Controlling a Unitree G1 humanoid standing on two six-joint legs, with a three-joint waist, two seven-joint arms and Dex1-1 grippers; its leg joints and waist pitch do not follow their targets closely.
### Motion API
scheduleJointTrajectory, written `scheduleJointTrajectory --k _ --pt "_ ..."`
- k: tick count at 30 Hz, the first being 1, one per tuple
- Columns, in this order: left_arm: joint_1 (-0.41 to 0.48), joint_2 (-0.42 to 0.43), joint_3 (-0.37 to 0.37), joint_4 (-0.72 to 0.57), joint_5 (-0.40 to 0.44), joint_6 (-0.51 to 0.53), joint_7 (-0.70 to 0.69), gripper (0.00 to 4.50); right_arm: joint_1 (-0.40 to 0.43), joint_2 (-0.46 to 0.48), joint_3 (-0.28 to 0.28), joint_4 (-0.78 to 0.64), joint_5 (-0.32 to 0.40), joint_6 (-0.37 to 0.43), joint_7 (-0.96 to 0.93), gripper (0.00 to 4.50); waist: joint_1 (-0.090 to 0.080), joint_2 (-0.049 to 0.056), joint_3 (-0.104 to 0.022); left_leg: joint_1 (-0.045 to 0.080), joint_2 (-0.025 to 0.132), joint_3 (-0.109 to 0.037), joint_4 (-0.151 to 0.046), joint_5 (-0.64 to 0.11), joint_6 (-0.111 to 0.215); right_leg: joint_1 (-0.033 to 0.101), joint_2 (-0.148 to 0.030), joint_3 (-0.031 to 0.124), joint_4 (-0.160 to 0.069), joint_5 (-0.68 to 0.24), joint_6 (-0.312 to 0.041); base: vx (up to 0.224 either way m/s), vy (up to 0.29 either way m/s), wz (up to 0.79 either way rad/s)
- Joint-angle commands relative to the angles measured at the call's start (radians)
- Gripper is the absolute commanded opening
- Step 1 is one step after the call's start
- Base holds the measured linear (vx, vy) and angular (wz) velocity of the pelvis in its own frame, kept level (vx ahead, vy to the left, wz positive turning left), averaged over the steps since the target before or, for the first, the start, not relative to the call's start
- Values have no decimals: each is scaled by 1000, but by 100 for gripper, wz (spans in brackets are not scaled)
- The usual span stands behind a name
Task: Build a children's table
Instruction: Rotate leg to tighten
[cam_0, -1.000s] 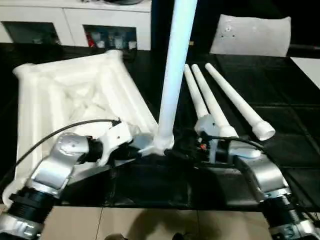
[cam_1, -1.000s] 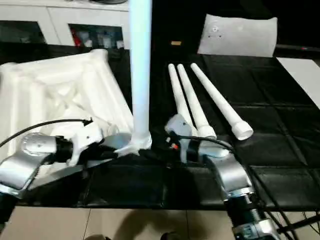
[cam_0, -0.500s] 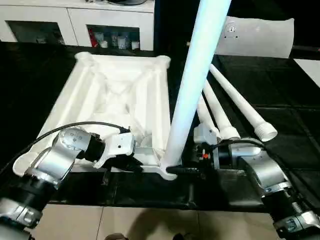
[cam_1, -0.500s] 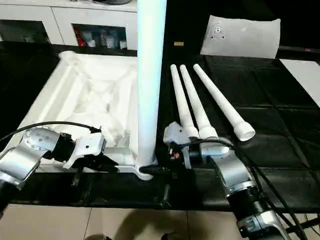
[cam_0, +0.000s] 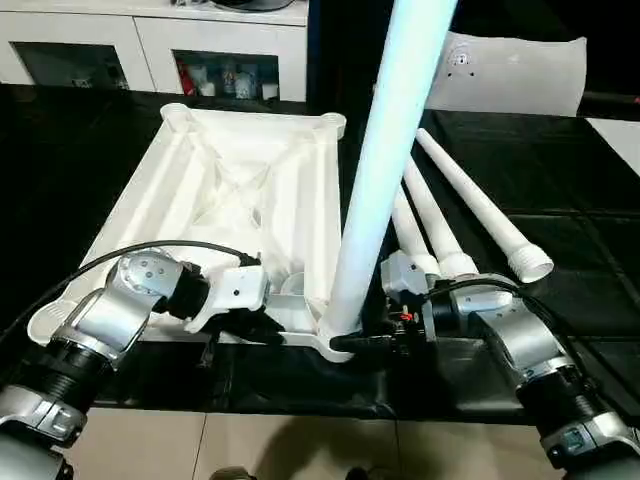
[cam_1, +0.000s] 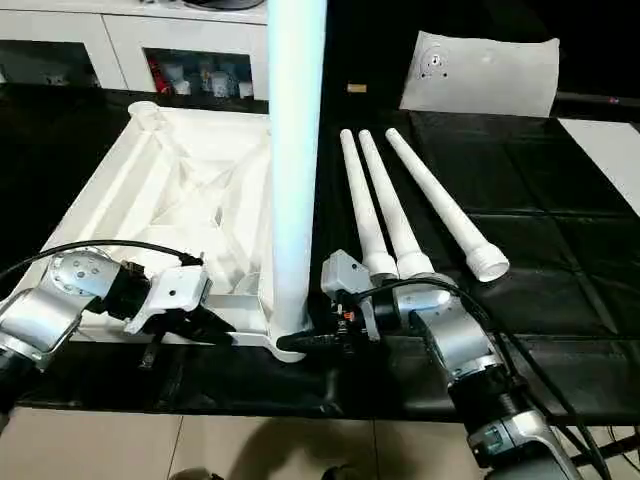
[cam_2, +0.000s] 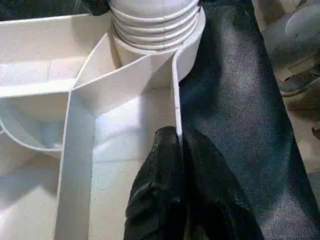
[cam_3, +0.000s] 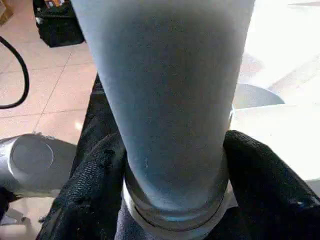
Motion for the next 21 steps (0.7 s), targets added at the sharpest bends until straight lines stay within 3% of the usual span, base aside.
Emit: scheduleJointTrajectory --k 1,5,6,9,12,13,14,16,17,19,21 --pt "5 2 -33 11 30 -17 -25 0 -13 -2 15 7 -2 -11 19 273 0 4 -61 -10 10 14 -52 -119 35 63 -76 38 -65 -140 -199 0 0 0" --pt "17 1 -22 8 24 -6 -5 0 -2 15 9 -2 14 0 12 264 -1 4 -62 -9 11 14 -52 -118 34 63 -77 38 -65 -145 -197 0 0 0" --pt "28 -5 -8 -1 15 20 18 0 10 33 -3 -23 41 44 -4 264 -1 5 -63 -10 10 14 -52 -116 34 64 -76 38 -64 -140 -199 0 0 0" --pt "37 -14 5 -9 8 48 43 0 23 43 -7 -43 54 61 -12 263 -1 7 -61 -9 11 14 -53 -124 28 62 -77 38 -65 -152 -198 0 0 0" --pt "90 -93 95 -87 -24 223 251 0 71 133 -18 -72 18 85 -207 263 -5 9 -55 -7 11 13 -56 -167 8 59 -80 39 -75 -235 -185 0 0 0" --pt "90 -93 95 -87 -24 223 251 0 71 133 -18 -72 18 85 -207 263 -7 8 -54 -6 11 12 -58 -177 2 58 -80 39 -77 -262 -179 0 0 0" --pt "119 -133 126 -141 -35 307 331 0 81 185 -26 -76 -3 113 -310 263 -14 3 -51 -8 11 8 -61 -195 -8 58 -79 39 -78 -345 -153 0 0 0" --pt "147 -183 157 -195 -48 392 409 0 82 241 -37 -67 -17 151 -406 263 -25 5 -48 -8 7 5 -63 -213 -14 53 -79 36 -87 -407 -132 0 0 0" --pt "163 -222 175 -232 -54 447 461 0 77 279 -46 -55 -26 179 -472 263 -34 -3 -49 -10 6 5 -62 -217 -8 54 -77 36 -92 -431 -120 0 0 0" --pt "167 -236 180 -245 -56 466 479 0 75 293 -50 -50 -31 190 -498 263 -38 1 -48 -8 5 5 -60 -219 -2 48 -78 37 -95 -438 -118 0 0 0" --pt "178 -309 192 -293 -32 540 575 0 59 359 -56 -15 -64 216 -619 263 -45 2 -47 -8 5 6 -58 -229 8 42 -74 39 -97 -444 -115 0 0 0"
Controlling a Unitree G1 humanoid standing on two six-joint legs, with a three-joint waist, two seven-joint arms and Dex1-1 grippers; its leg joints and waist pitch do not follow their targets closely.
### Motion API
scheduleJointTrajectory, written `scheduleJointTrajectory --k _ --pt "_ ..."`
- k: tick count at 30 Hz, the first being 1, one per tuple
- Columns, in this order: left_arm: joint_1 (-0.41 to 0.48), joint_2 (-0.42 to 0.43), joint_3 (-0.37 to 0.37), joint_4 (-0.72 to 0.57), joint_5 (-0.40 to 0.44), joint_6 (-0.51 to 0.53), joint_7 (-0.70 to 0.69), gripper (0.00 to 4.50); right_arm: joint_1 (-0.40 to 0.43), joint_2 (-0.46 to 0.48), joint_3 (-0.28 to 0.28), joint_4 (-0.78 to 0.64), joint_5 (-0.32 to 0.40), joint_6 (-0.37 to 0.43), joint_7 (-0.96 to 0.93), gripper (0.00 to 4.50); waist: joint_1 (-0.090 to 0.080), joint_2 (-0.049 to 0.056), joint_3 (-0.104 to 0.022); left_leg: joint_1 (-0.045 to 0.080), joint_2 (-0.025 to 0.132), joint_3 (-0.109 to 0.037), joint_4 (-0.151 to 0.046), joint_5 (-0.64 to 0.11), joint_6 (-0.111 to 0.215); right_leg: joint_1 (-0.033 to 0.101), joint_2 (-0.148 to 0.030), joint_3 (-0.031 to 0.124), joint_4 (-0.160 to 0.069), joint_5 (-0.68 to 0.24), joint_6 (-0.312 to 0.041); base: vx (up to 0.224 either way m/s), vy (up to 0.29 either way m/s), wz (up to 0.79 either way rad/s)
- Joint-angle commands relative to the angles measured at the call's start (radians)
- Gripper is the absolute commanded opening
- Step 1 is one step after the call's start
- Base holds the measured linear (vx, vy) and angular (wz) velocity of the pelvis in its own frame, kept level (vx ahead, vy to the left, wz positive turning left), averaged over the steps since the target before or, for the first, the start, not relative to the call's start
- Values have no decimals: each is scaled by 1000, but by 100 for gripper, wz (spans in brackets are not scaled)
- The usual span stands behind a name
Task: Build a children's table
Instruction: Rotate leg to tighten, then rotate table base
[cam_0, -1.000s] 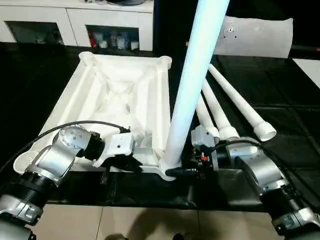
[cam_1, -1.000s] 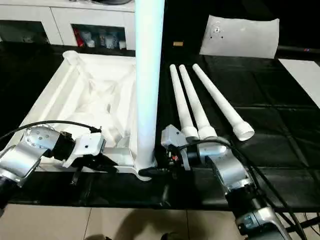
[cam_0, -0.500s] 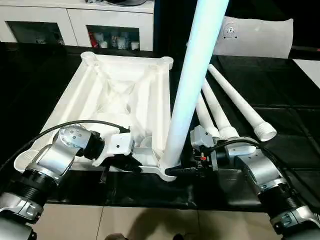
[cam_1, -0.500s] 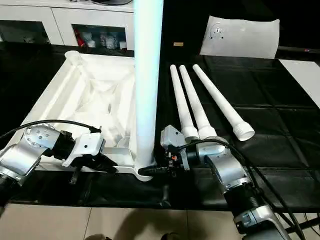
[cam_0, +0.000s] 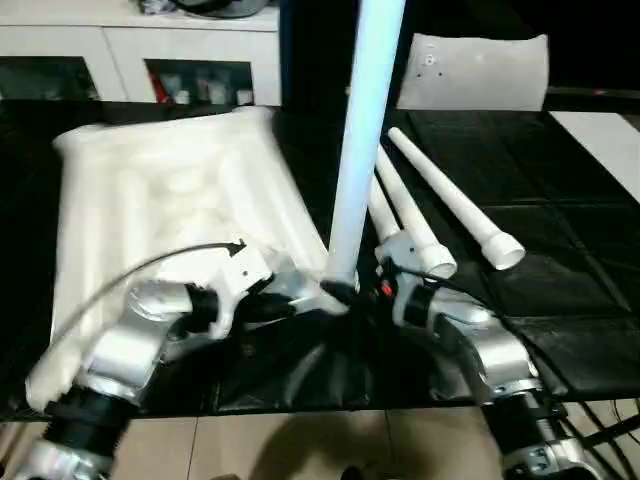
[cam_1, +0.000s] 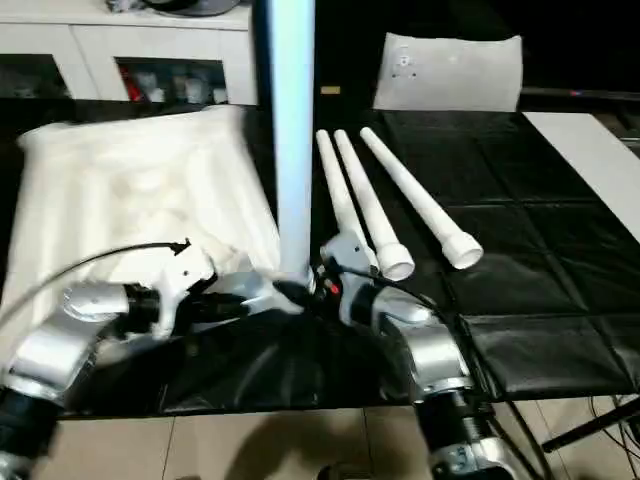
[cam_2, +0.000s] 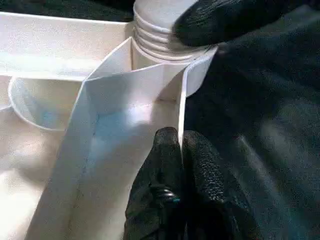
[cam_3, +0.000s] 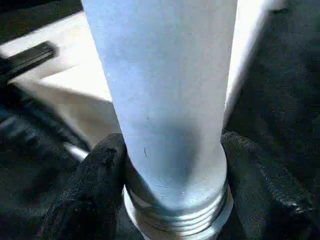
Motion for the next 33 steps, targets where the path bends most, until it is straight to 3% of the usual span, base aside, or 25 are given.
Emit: scheduleJointTrajectory --k 1,4,7,8,10,14,15,22,27,28,29,33 --pt "-19 -99 -13 -47 6 63 134 0 -14 117 99 36 -9 62 -63 263 4 -3 -49 -15 3 6 -63 -223 10 41 -75 38 -98 -441 -117 0 0 0" --pt "-40 -178 0 -54 35 111 243 0 -31 165 82 63 -35 96 -171 263 3 0 -50 -15 4 5 -63 -213 8 40 -73 38 -96 -413 -114 0 0 0" --pt "-79 -255 -5 -38 69 134 349 0 -49 200 61 91 -63 123 -263 263 4 -1 -57 -18 3 7 -60 -186 9 45 -71 39 -90 -324 -122 0 0 0" --pt "-86 -263 -9 -33 76 136 362 0 -51 205 54 95 -62 122 -274 318 5 0 -58 -17 3 7 -60 -183 10 46 -72 39 -89 -313 -123 0 0 0" --pt "-97 -274 -14 -22 80 136 382 0 -53 211 36 96 -64 116 -306 332 10 1 -61 -18 2 8 -58 -170 14 48 -73 40 -86 -278 -128 0 0 0" --pt "-109 -258 -27 0 93 110 369 0 -51 210 12 92 -63 108 -324 362 22 4 -63 -18 3 9 -58 -148 13 52 -74 41 -80 -209 -140 0 0 0" --pt "-113 -255 -28 7 100 105 366 0 -53 211 3 93 -60 106 -331 381 22 9 -63 -19 3 8 -59 -153 10 52 -74 40 -81 -214 -139 0 0 0" --pt "-119 -218 -42 36 114 76 351 0 -29 183 -65 5 -46 69 -381 441 24 11 -62 -14 3 7 -61 -205 0 48 -74 41 -90 -284 -118 0 0 0" --pt "-121 -228 -19 67 101 43 359 0 16 145 -86 -107 -28 81 -356 447 24 10 -66 -20 2 6 -59 -156 3 58 -72 40 -81 -194 -131 0 0 0" --pt "-120 -229 -15 69 95 37 355 43 24 136 -88 -128 -25 86 -351 450 23 8 -66 -21 2 8 -57 -154 7 57 -72 41 -82 -188 -132 0 0 0" --pt "-118 -231 -8 71 92 24 359 54 33 126 -92 -150 -27 89 -354 450 24 13 -66 -21 2 7 -57 -152 8 57 -74 41 -80 -194 -133 0 0 0" --pt "-113 -238 42 74 38 -37 364 73 76 77 -96 -254 -26 132 -343 450 28 12 -68 -22 2 8 -54 -132 11 58 -70 41 -79 -154 -142 0 0 0"
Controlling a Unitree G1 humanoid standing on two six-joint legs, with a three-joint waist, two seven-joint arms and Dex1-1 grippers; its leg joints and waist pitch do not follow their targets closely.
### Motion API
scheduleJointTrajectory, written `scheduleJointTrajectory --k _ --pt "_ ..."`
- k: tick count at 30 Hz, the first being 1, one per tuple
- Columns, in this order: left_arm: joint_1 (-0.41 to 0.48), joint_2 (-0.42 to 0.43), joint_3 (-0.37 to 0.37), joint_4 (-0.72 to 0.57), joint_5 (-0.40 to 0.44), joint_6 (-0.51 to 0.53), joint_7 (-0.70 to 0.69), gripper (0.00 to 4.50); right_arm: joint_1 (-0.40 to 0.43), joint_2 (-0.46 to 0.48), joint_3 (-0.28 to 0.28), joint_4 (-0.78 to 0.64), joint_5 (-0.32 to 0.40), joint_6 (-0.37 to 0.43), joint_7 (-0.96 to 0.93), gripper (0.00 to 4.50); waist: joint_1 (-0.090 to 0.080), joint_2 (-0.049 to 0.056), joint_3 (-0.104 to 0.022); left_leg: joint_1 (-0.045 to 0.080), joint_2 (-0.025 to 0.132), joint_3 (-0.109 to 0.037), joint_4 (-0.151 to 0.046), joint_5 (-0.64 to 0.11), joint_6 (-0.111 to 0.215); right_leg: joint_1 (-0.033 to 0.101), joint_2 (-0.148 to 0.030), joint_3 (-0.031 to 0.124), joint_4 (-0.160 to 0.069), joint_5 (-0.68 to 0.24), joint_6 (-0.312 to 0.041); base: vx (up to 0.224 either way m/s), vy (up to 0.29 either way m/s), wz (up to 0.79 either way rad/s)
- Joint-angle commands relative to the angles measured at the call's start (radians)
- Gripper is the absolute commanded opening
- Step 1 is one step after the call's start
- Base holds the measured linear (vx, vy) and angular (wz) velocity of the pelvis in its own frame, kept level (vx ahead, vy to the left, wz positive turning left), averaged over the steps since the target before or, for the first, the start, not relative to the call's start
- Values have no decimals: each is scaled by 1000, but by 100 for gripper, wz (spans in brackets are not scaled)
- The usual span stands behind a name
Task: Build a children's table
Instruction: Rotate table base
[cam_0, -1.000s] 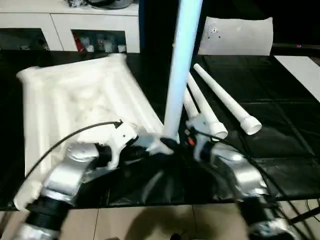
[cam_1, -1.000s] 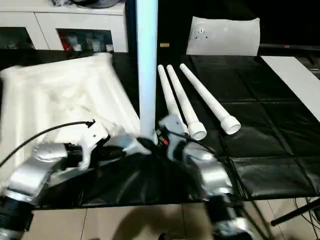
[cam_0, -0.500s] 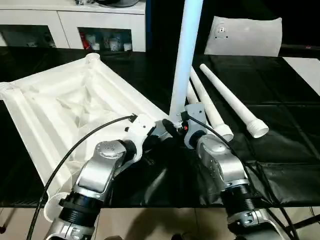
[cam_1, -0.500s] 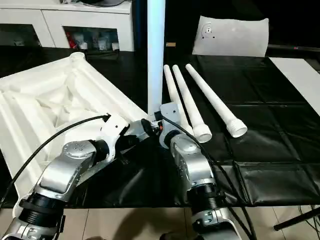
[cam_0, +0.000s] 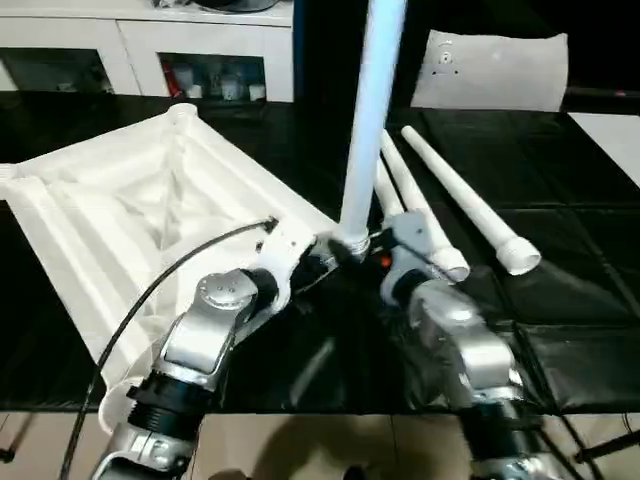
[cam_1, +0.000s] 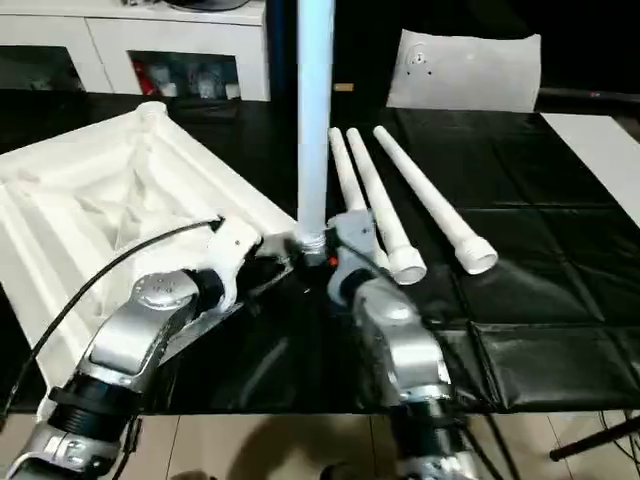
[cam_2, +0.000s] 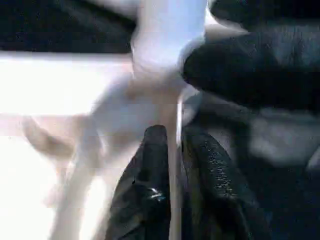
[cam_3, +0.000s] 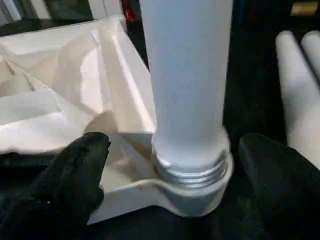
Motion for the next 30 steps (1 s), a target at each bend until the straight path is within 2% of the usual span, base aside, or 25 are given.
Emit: scheduleJointTrajectory --k 1,4,5,6,7,8,9,10,12,13,14,16,17,19,20,21,22,24,25,26,28,29,30 --pt "-11 2 40 -5 -38 -36 3 88 31 -29 3 -75 16 43 30 450 2 9 -69 -13 2 9 -54 -130 10 64 -69 40 -75 -158 -141 0 0 0" --pt "-3 -14 120 -33 -115 -43 -14 88 60 -39 9 -148 30 87 38 450 3 7 -67 -14 1 10 -53 -134 15 64 -70 40 -77 -167 -145 0 0 0" --pt "-3 -14 120 -33 -115 -43 -14 88 60 -39 9 -148 30 87 38 450 2 6 -67 -15 1 9 -54 -137 14 65 -70 39 -77 -176 -143 0 0 0" --pt "-1 -1 181 -50 -156 -15 -14 88 67 -37 8 -165 39 114 33 450 -1 8 -66 -14 1 9 -54 -145 11 64 -70 38 -78 -203 -139 0 0 0" --pt "-1 -1 181 -50 -156 -15 -14 88 67 -37 8 -165 39 114 33 450 -1 12 -66 -12 1 9 -53 -150 9 61 -70 39 -78 -211 -139 0 0 0" --pt "0 35 241 -51 -170 5 7 88 74 -48 21 -178 34 128 38 450 -2 12 -65 -12 2 9 -53 -159 10 60 -70 39 -81 -229 -133 0 0 0" --pt "4 64 252 -54 -156 9 14 88 79 -52 32 -185 33 137 42 450 -3 13 -65 -14 0 7 -54 -156 6 61 -69 38 -79 -229 -129 0 0 0" --pt "17 147 264 -59 -100 8 33 88 86 -68 66 -196 25 164 62 450 -5 16 -65 -14 0 5 -55 -154 5 62 -67 38 -79 -225 -120 0 0 0" --pt "27 215 287 -67 -64 25 53 88 94 -84 104 -207 14 189 81 450 -10 23 -67 -11 0 2 -55 -158 1 61 -65 37 -76 -209 -115 0 0 0" --pt "32 238 298 -72 -55 30 58 62 99 -90 119 -212 10 200 89 450 -11 23 -67 -8 1 3 -54 -161 -2 59 -64 37 -76 -208 -118 0 0 0" --pt "42 282 310 -79 -23 37 71 53 102 -96 141 -208 -1 203 98 450 -10 25 -67 -4 2 5 -52 -163 -2 55 -63 38 -78 -204 -126 0 0 0" --pt "69 373 334 -98 44 67 90 51 106 -108 181 -191 -28 211 110 450 -5 27 -66 -4 6 3 -56 -165 -11 53 -64 36 -70 -187 -139 0 0 0" --pt "79 396 339 -105 56 78 91 24 105 -111 190 -186 -34 216 111 450 -5 29 -65 -4 6 3 -57 -162 -13 54 -66 36 -69 -178 -144 0 0 0" --pt "108 457 344 -124 94 97 95 8 97 -114 204 -166 -46 218 108 450 -3 30 -64 -2 7 3 -57 -169 -16 50 -67 36 -69 -182 -149 0 0 0" --pt "137 495 348 -136 110 120 89 8 83 -106 209 -134 -53 219 99 450 -2 31 -64 -2 8 2 -58 -181 -21 49 -69 37 -65 -185 -155 0 0 0" --pt "157 526 343 -147 116 145 86 4 70 -101 217 -109 -56 222 90 450 -1 27 -63 -4 7 1 -61 -188 -24 50 -69 36 -65 -196 -156 0 0 0" --pt "177 549 337 -158 118 168 79 4 59 -96 223 -83 -58 225 84 450 1 31 -60 -1 6 2 -60 -213 -28 44 -70 37 -70 -236 -151 0 0 0" --pt "210 573 327 -173 116 200 64 4 36 -92 238 -34 -73 210 73 450 0 32 -58 2 6 1 -61 -240 -31 41 -71 38 -74 -279 -148 0 0 0" --pt "227 583 316 -171 125 199 58 4 22 -86 239 -6 -77 210 68 450 0 25 -58 1 6 2 -61 -241 -30 42 -72 38 -74 -281 -148 0 0 0" --pt "240 589 306 -167 133 195 54 4 8 -83 241 19 -83 207 65 450 3 30 -58 0 6 0 -62 -245 -29 40 -72 40 -73 -282 -148 0 0 0" --pt "254 598 289 -153 151 183 53 4 -16 -76 240 61 -92 192 57 450 4 26 -61 1 8 1 -61 -237 -28 40 -73 40 -72 -261 -150 0 0 0" --pt "259 604 278 -147 162 185 49 4 -29 -70 234 86 -90 181 55 450 4 28 -61 -2 6 -1 -61 -225 -29 43 -73 39 -68 -239 -155 0 0 0" --pt "262 608 270 -143 171 186 48 4 -43 -66 232 113 -91 168 53 450 3 24 -60 -4 6 0 -62 -227 -28 43 -73 39 -69 -242 -154 0 0 0"
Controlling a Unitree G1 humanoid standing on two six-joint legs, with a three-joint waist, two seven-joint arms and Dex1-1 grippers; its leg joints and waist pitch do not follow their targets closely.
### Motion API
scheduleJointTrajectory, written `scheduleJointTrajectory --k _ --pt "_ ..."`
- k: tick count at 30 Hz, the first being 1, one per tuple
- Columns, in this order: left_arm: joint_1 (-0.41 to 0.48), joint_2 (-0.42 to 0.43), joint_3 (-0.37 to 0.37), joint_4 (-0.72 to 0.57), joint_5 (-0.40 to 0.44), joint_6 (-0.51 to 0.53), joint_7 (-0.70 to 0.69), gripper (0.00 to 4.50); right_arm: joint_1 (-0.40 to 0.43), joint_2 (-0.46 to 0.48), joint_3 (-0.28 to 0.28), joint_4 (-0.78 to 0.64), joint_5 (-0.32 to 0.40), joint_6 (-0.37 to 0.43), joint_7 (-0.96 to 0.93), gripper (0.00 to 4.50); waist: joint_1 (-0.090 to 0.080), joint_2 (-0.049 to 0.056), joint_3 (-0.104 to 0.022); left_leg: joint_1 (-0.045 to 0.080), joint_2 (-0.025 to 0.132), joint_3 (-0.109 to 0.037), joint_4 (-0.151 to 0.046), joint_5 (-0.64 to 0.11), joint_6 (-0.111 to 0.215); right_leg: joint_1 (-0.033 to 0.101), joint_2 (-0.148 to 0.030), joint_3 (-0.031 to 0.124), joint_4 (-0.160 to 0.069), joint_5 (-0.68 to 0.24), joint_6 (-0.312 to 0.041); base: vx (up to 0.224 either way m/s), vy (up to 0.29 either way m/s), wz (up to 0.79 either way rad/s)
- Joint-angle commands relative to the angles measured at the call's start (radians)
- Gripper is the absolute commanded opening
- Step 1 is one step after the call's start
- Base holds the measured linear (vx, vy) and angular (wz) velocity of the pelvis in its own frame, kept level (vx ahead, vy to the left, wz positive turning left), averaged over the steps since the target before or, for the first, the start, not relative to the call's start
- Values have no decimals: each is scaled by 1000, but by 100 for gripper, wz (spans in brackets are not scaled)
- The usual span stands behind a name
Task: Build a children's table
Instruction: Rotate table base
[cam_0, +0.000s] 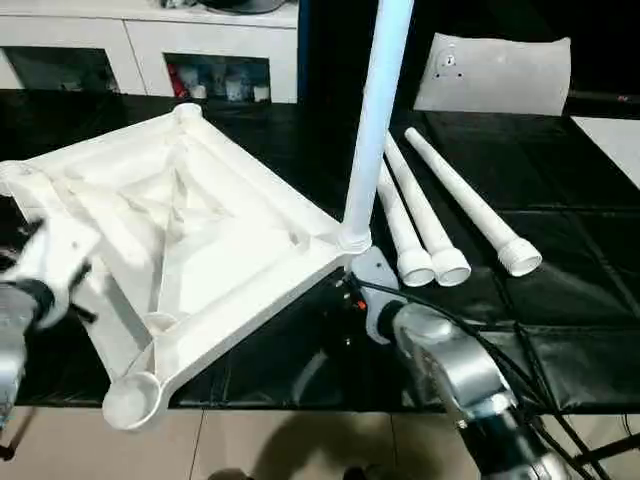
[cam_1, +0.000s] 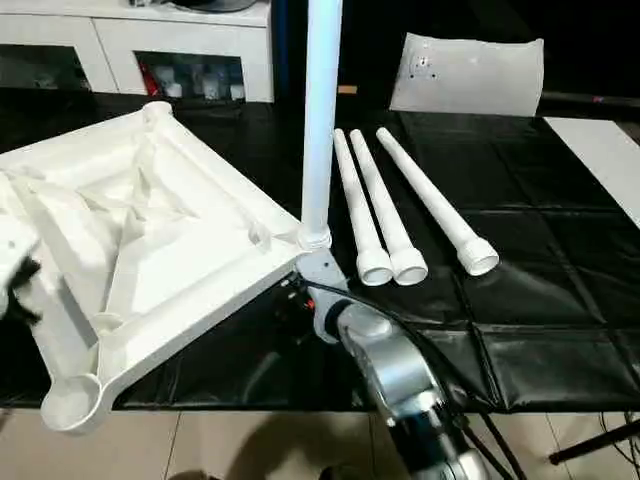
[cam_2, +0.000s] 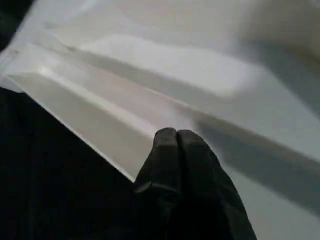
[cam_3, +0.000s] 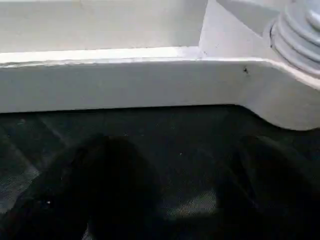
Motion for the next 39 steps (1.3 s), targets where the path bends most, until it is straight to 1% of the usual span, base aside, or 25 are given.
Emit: scheduleJointTrajectory --k 1,2,3,5,7,8,9,11,12,13,15,16,18,20,21,22,25,26,28,29,30,34,36,37,39 --pt "5 27 -21 -2 22 8 -10 4 -28 4 -7 53 -15 -35 -10 450 0 27 -60 -2 5 3 -69 -232 -29 43 -74 40 -71 -249 -154 0 0 0" --pt "11 37 -43 -6 22 25 -29 4 -49 14 -16 94 -9 -59 -11 450 -1 26 -61 -3 5 4 -67 -232 -28 43 -75 40 -72 -250 -154 0 0 0" --pt "11 37 -43 -6 22 25 -29 4 -49 14 -16 94 -9 -59 -11 450 -2 27 -62 -3 4 4 -67 -228 -28 43 -76 40 -70 -246 -157 0 0 0" --pt "21 43 -64 -21 1 51 -56 4 -79 27 -22 150 -3 -96 -15 450 -2 27 -62 -3 5 5 -66 -219 -27 43 -77 41 -70 -238 -160 0 0 0" --pt "36 48 -79 -48 -35 70 -109 4 -106 41 -27 199 -2 -122 -18 450 -3 28 -64 -3 5 5 -66 -216 -30 42 -76 40 -67 -229 -169 0 0 0" --pt "44 42 -78 -73 -71 90 -147 4 -123 48 -26 227 -6 -142 -19 450 -3 27 -64 -5 5 6 -65 -201 -30 44 -77 40 -65 -203 -177 0 0 0" --pt "45 41 -78 -77 -77 93 -153 4 -126 49 -26 232 -7 -146 -20 450 -3 28 -64 -4 6 7 -65 -205 -31 42 -76 40 -65 -203 -180 0 0 0" --pt "63 43 -95 -119 -120 98 -216 4 -151 64 -36 278 -1 -167 -26 450 -3 26 -65 -8 5 6 -65 -198 -29 46 -75 40 -64 -193 -180 0 0 0" --pt "83 45 -114 -166 -166 93 -274 4 -178 76 -41 324 1 -189 -34 450 -6 25 -65 -10 4 6 -64 -201 -31 46 -77 39 -62 -195 -182 0 0 0" --pt "91 39 -117 -195 -198 120 -296 4 -192 82 -43 348 0 -202 -37 450 -5 23 -63 -5 5 8 -64 -220 -29 40 -75 39 -66 -223 -180 0 0 0" --pt "101 38 -127 -231 -233 137 -329 4 -212 92 -46 378 1 -216 -39 450 -5 25 -61 -5 6 8 -64 -235 -32 39 -76 39 -66 -247 -179 0 0 0" --pt "108 37 -136 -252 -259 136 -355 4 -220 96 -47 387 2 -220 -39 450 -4 26 -60 -3 5 9 -64 -248 -31 35 -73 39 -68 -263 -173 0 0 0" --pt "121 42 -161 -296 -300 141 -410 4 -240 104 -49 421 1 -240 -40 450 -3 22 -60 -6 6 8 -64 -251 -31 38 -76 40 -67 -279 -165 0 0 0" --pt "128 39 -198 -335 -329 138 -449 4 -260 116 -50 453 0 -258 -40 450 -7 22 -60 -8 5 7 -64 -255 -33 38 -73 38 -66 -285 -158 0 0 0" --pt "128 39 -198 -335 -329 138 -449 4 -260 116 -50 453 0 -258 -40 450 -9 21 -60 -10 4 6 -65 -249 -34 41 -73 39 -64 -281 -156 0 0 0" --pt "120 16 -222 -346 -338 131 -455 4 -277 125 -49 481 -3 -276 -38 450 -11 22 -63 -11 4 7 -63 -235 -36 43 -73 39 -63 -262 -157 0 0 0" --pt "106 -4 -239 -352 -348 133 -455 4 -297 135 -56 526 -5 -303 -34 450 -16 19 -64 -13 2 10 -59 -225 -34 43 -73 40 -62 -251 -164 0 0 0" --pt "67 -47 -263 -327 -349 110 -445 4 -313 146 -58 558 -9 -321 -33 450 -18 16 -64 -12 1 12 -56 -222 -31 43 -72 41 -63 -255 -163 0 0 0" --pt "41 -73 -277 -306 -343 93 -435 4 -320 150 -57 572 -12 -330 -33 450 -14 19 -64 -11 1 12 -56 -215 -32 43 -72 41 -64 -257 -160 0 0 0" --pt "17 -95 -290 -283 -333 75 -423 4 -327 154 -57 586 -16 -340 -35 450 -14 18 -65 -11 1 13 -56 -215 -30 42 -71 40 -64 -253 -160 0 0 0" --pt "-12 -120 -301 -249 -315 53 -400 4 -333 158 -59 594 -16 -344 -36 450 -15 17 -66 -13 0 12 -56 -212 -32 46 -70 40 -62 -248 -161 0 0 0" --pt "-83 -187 -306 -151 -268 3 -318 4 -348 160 -62 610 -20 -356 -47 450 -15 18 -69 -14 -1 13 -53 -196 -30 49 -70 39 -62 -221 -160 0 0 0" --pt "-118 -203 -306 -88 -231 -32 -271 4 -364 158 -78 615 -21 -365 -76 450 -15 19 -70 -12 -1 13 -52 -197 -29 48 -70 39 -62 -222 -159 0 0 0" --pt "-130 -208 -303 -68 -220 -42 -251 4 -371 157 -92 616 -15 -365 -86 450 -14 19 -71 -14 -1 12 -52 -196 -31 50 -71 39 -61 -223 -159 0 0 0" --pt "-142 -210 -296 -40 -203 -61 -226 4 -388 151 -117 618 -11 -366 -111 450 -15 18 -73 -15 0 10 -51 -180 -31 52 -71 39 -57 -194 -162 0 0 0"
